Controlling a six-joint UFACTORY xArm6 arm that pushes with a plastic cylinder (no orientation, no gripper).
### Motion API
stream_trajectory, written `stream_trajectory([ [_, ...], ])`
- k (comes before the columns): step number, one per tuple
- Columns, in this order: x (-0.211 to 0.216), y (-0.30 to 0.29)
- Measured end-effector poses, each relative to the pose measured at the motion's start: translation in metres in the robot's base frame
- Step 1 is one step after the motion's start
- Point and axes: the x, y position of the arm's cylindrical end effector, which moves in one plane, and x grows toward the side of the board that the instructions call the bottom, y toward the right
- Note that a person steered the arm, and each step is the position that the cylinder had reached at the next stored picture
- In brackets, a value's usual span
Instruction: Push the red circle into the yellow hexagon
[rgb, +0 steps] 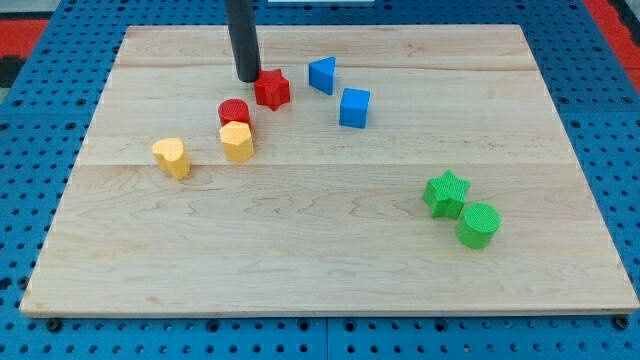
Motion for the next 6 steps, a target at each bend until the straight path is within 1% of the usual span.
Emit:
stream_trajectory([
  [1, 0.003, 0.005],
  [3, 0.029, -0.029],
  [4, 0.051, -0.029],
  [5, 0.065, -0.022],
  [6, 0.061, -0.019],
])
